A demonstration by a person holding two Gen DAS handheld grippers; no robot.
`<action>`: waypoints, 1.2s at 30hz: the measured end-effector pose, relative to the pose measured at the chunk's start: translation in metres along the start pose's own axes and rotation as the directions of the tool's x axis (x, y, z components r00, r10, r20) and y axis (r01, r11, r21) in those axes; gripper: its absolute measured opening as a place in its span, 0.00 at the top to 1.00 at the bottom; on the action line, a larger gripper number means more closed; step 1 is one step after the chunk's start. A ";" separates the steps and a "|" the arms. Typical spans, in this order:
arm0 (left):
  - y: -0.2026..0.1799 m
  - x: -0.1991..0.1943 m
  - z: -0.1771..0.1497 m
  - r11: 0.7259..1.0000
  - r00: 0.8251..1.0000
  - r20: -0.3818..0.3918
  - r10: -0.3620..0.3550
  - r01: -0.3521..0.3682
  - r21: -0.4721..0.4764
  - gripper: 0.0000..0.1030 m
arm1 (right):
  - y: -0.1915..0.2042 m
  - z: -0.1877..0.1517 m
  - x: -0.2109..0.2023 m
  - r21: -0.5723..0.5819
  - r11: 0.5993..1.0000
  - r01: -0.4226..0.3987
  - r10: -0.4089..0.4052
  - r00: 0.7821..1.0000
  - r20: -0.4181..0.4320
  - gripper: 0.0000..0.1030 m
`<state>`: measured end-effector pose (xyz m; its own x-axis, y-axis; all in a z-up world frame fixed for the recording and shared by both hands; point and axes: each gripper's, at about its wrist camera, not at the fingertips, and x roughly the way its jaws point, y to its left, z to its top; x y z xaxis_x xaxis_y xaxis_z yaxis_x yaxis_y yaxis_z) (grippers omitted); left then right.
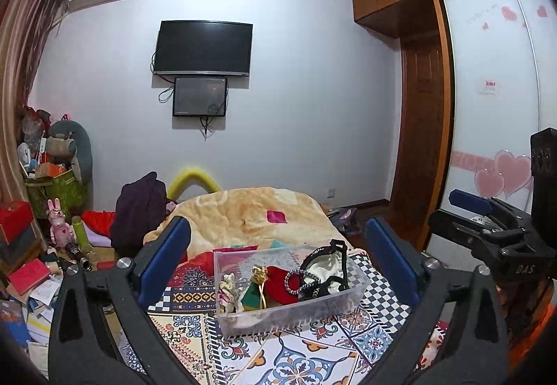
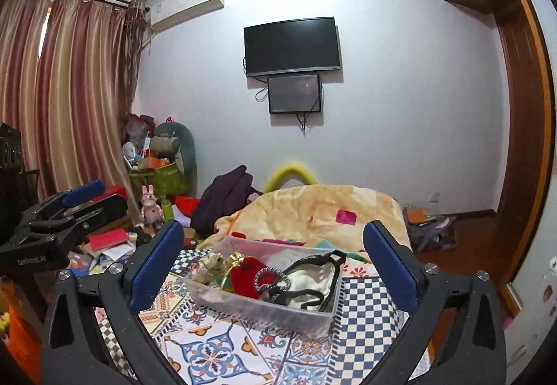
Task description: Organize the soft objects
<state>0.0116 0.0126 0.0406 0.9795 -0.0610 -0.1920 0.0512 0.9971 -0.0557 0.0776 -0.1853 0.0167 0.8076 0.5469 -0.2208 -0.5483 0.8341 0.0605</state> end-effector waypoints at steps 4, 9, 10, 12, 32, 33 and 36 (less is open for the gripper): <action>-0.002 -0.002 -0.002 1.000 1.000 -0.008 -0.007 0.007 0.002 0.00 | 0.004 -0.003 -0.002 -0.004 1.000 -0.004 0.004 1.000 -0.004 0.00; -0.005 -0.001 -0.005 1.000 1.000 -0.021 -0.005 0.005 0.005 0.00 | 0.006 -0.006 -0.003 -0.008 1.000 -0.005 0.005 1.000 -0.005 0.00; -0.005 -0.001 -0.006 1.000 1.000 -0.021 -0.004 0.004 0.006 0.00 | 0.007 -0.006 -0.004 -0.008 1.000 -0.006 0.006 1.000 -0.005 0.00; -0.006 0.000 -0.007 1.000 1.000 -0.022 -0.001 0.001 0.008 0.00 | 0.006 -0.007 -0.004 -0.005 1.000 -0.009 0.009 1.000 -0.007 0.00; -0.005 0.003 -0.011 1.000 0.999 -0.032 0.016 -0.016 -0.004 0.00 | 0.004 -0.010 -0.003 0.010 1.000 -0.017 0.017 1.000 -0.012 0.00; -0.004 0.004 -0.011 1.000 0.999 -0.033 0.016 -0.017 -0.005 0.00 | 0.004 -0.010 -0.003 0.009 1.000 -0.017 0.017 1.000 -0.011 0.00; -0.004 0.006 -0.010 1.000 0.999 -0.038 0.016 -0.016 -0.008 0.00 | 0.004 -0.011 -0.002 0.009 1.000 -0.014 0.014 1.000 -0.014 0.00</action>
<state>0.0150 0.0081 0.0295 0.9720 -0.0469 -0.2302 0.0338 0.9976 -0.0607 0.0716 -0.1839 0.0072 0.7966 0.5577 -0.2332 -0.5578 0.8269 0.0720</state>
